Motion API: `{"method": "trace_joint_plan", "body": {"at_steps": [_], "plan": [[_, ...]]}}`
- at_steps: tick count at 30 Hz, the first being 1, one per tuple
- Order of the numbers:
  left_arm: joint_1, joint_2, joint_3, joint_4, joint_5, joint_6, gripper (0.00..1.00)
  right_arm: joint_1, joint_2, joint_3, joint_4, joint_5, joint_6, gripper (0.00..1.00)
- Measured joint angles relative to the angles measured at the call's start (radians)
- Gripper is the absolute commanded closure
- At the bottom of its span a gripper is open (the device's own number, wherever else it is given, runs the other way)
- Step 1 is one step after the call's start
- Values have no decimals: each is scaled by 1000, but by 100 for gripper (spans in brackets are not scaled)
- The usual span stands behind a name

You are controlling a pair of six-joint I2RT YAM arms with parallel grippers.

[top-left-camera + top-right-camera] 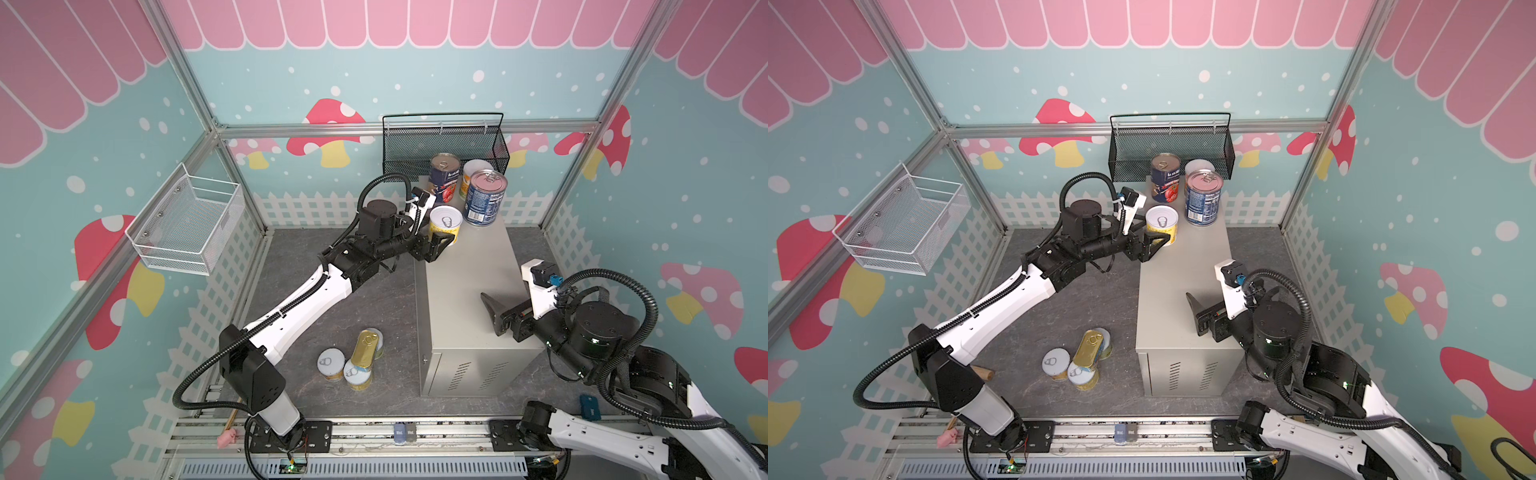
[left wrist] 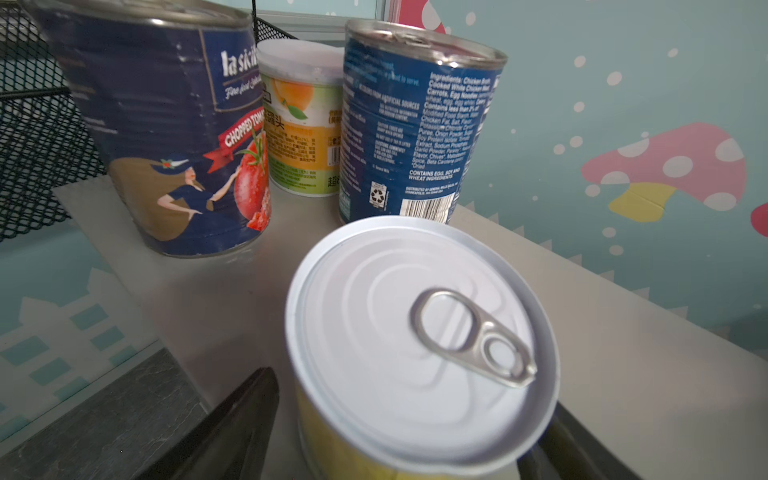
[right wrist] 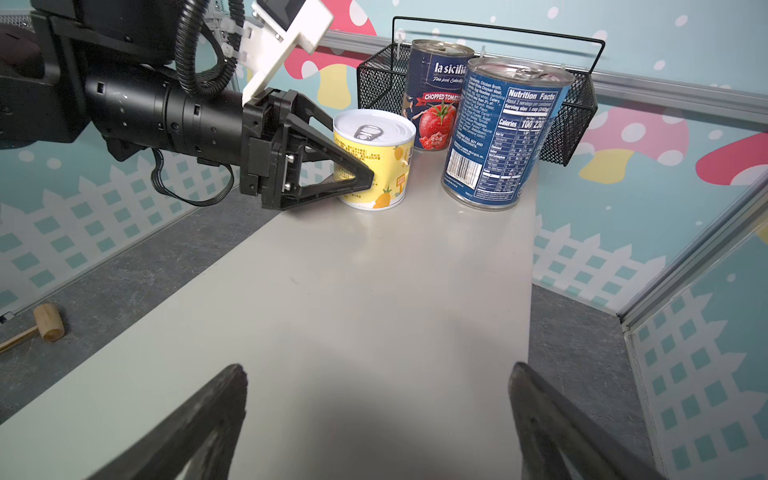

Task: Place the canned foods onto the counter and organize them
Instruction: 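Lower the yellow can beside the blue can with the left gripper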

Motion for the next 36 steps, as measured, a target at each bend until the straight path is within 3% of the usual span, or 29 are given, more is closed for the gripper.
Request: {"method": "trace_joint_plan", "body": {"at_steps": [15, 36], "plan": [[22, 68, 30, 77, 52, 2, 28, 0, -44, -46, 13, 8, 10, 1], [42, 161, 113, 121, 2, 0, 28, 0, -77, -60, 15, 16, 26, 1]]}}
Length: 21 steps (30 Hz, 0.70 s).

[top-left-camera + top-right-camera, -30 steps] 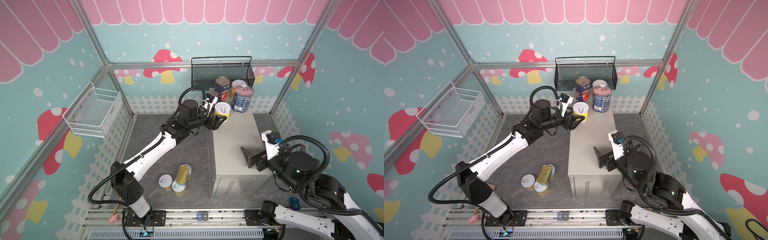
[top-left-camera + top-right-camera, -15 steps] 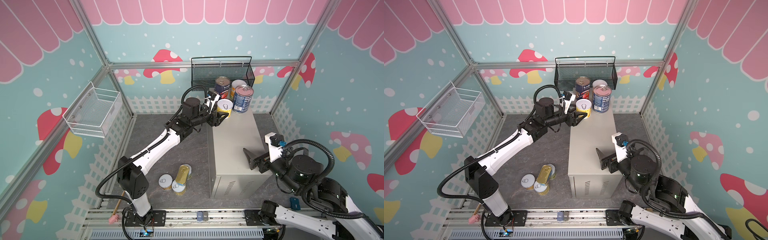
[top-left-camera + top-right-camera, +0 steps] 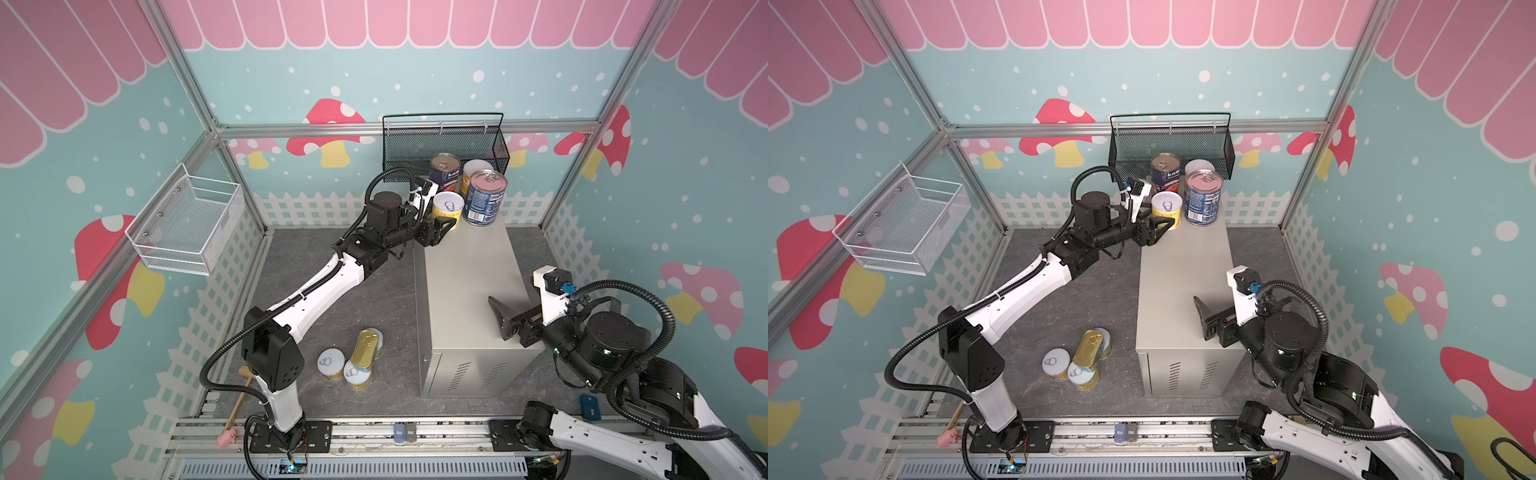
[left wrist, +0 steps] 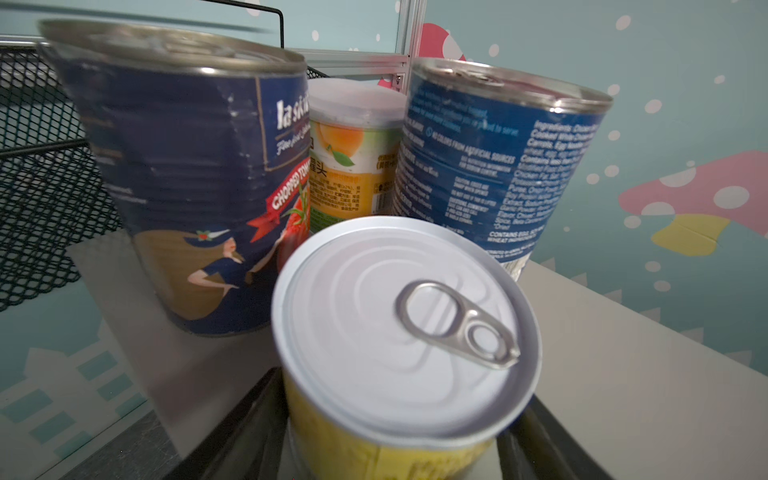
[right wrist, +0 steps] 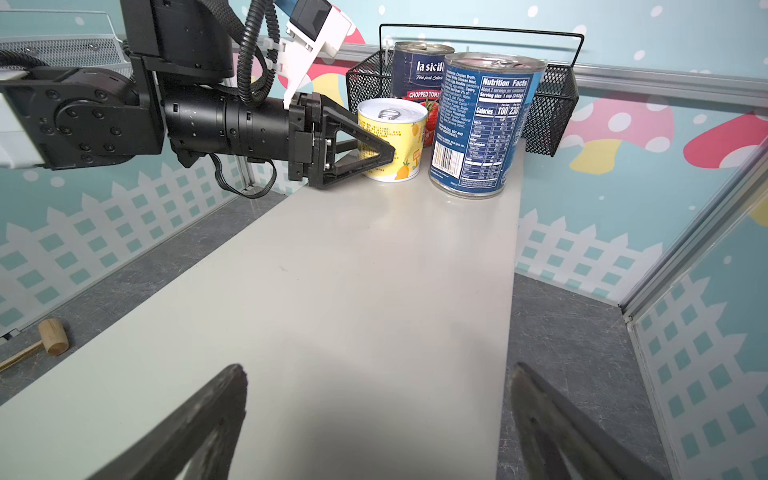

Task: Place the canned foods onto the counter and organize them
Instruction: 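Lower the yellow can beside the blue can with the left gripper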

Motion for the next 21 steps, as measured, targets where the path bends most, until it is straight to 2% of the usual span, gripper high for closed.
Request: {"method": "trace_joint_plan", "body": {"at_steps": [21], "plan": [[14, 35, 40, 1, 2, 0, 29, 0, 18, 0, 0, 7, -2, 1]]}}
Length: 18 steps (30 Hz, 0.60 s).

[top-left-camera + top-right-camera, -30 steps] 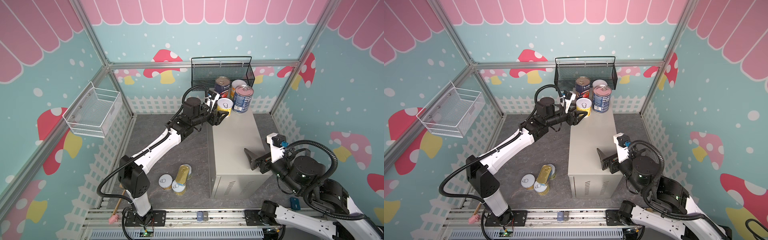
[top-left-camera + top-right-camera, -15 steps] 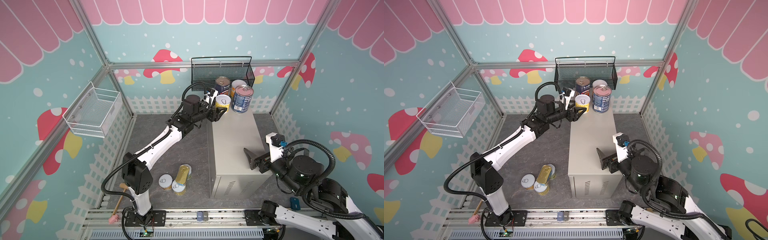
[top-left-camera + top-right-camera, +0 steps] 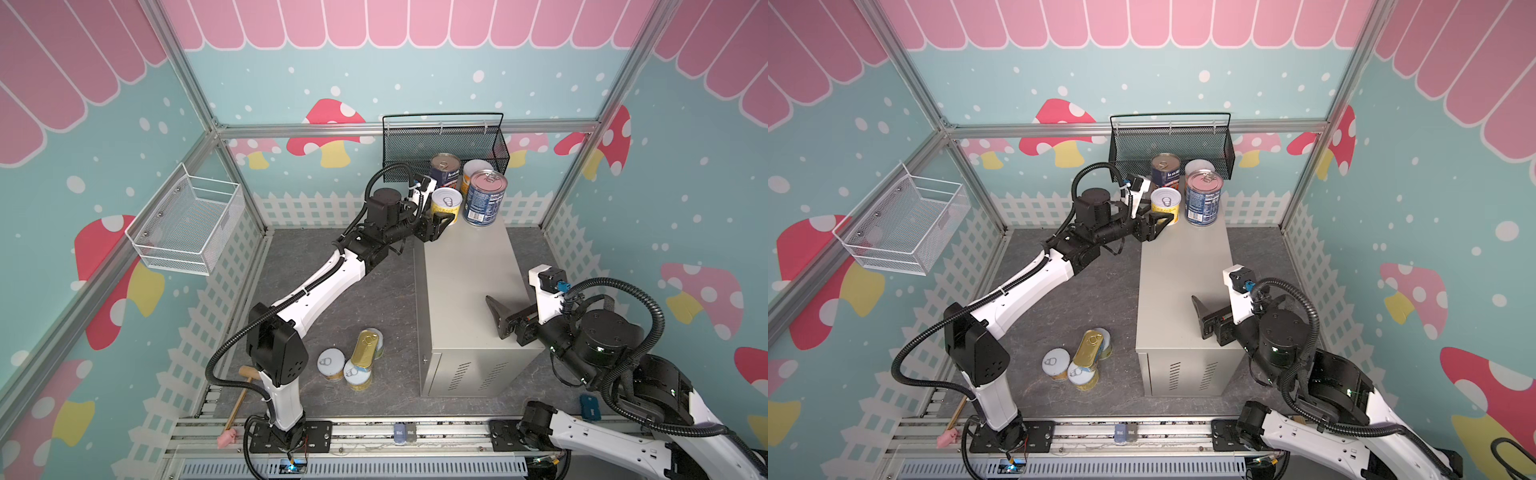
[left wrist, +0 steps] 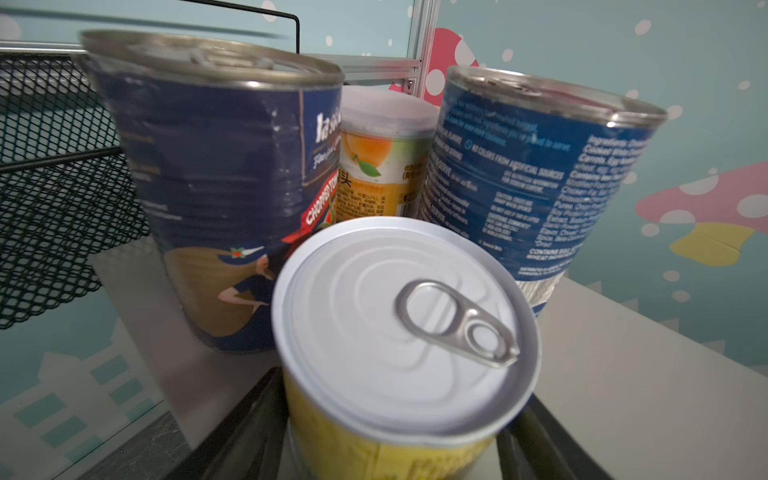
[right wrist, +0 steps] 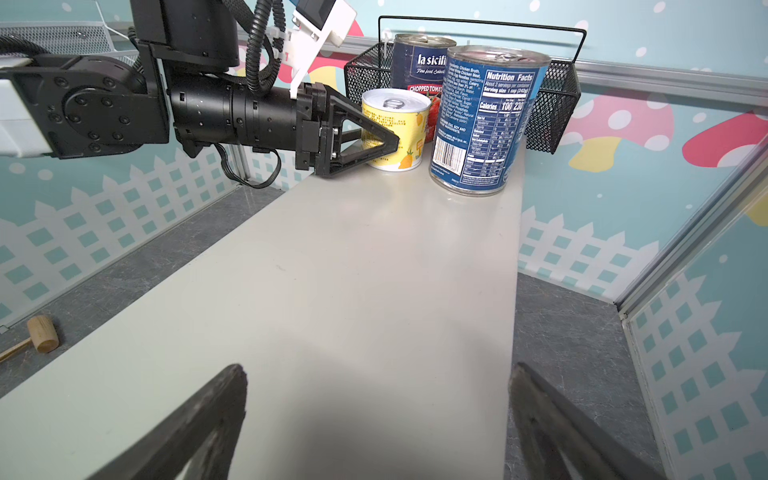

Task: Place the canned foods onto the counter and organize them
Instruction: 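Lower the yellow can beside the blue can with the left gripper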

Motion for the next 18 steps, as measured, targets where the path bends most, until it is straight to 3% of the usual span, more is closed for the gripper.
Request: {"method": "trace_joint_plan", "body": {"at_steps": [18], "plan": [[4, 10, 7, 8, 7, -1, 27, 0, -1, 0, 0, 0, 0, 1]]}}
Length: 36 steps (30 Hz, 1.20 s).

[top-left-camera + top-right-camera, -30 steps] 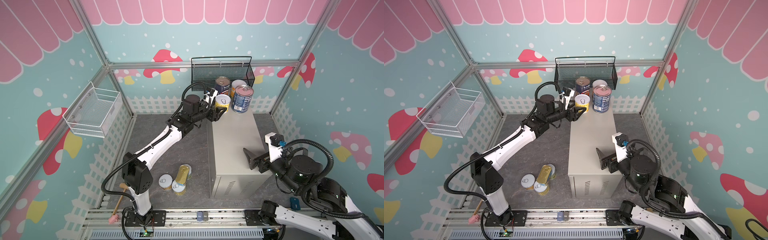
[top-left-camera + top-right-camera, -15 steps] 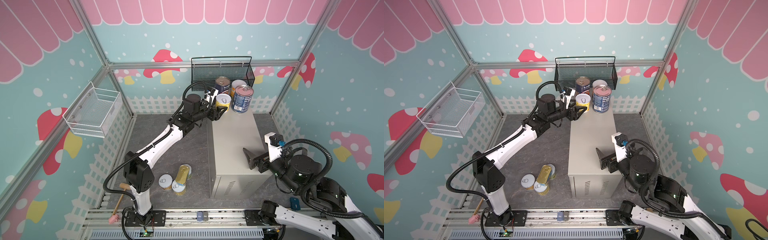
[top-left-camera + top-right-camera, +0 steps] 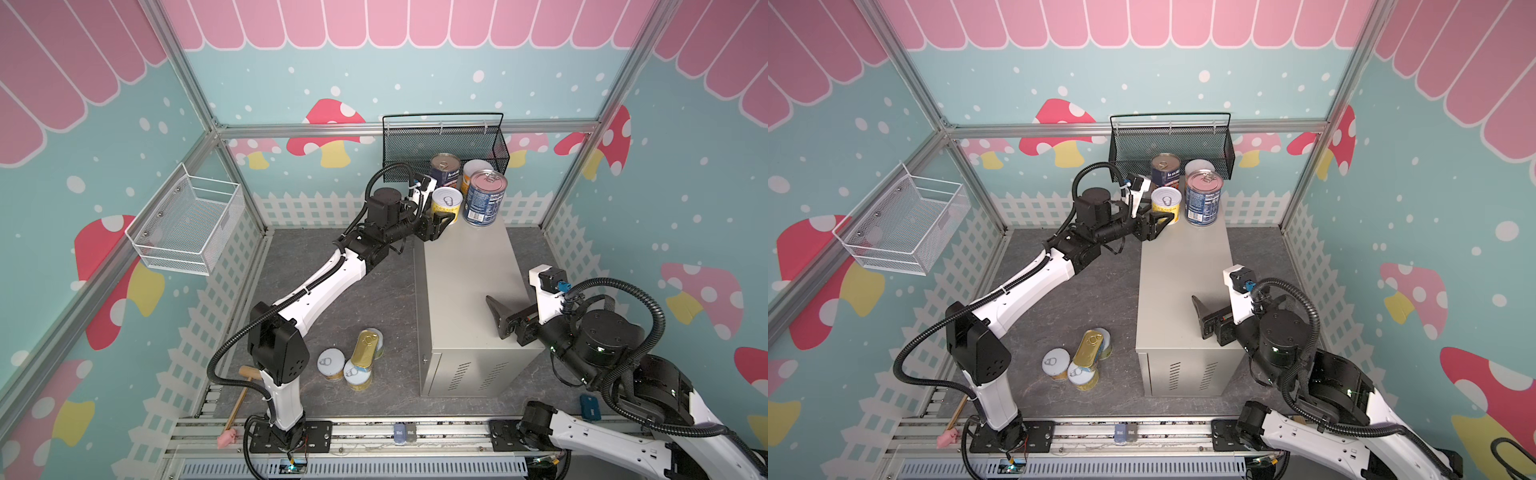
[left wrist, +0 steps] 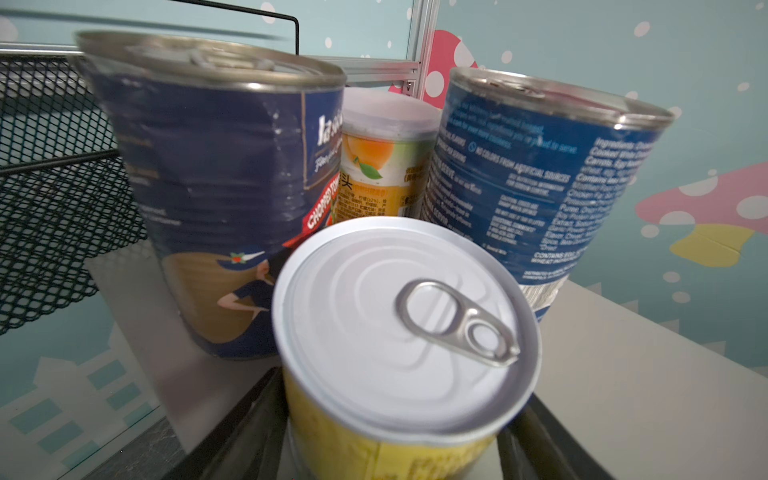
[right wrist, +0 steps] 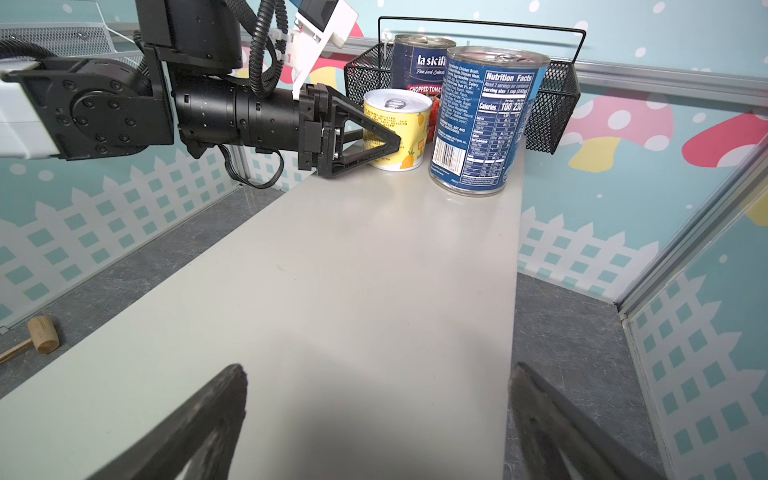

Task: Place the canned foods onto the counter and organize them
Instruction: 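Lower the yellow can beside the blue can with the left gripper, then open the left gripper and release the yellow can on the cabinet top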

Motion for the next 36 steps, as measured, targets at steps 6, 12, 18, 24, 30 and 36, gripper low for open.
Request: {"method": "trace_joint_plan", "body": {"at_steps": [6, 12, 18, 24, 30, 36], "plan": [[0, 3, 3, 0, 1, -3, 26, 0, 0, 0, 0, 0, 0, 1], [0, 3, 3, 0, 3, -3, 26, 0, 0, 0, 0, 0, 0, 1], [0, 3, 3, 0, 3, -3, 26, 0, -1, 0, 3, 0, 0, 1], [0, 0, -6, 10, 3, -3, 26, 0, -1, 0, 5, 0, 0, 1], [0, -6, -23, 29, 3, -3, 26, 0, -1, 0, 11, 0, -1, 1], [0, -14, -39, 40, 3, -3, 26, 0, -1, 0, 11, 0, -3, 1]]}}
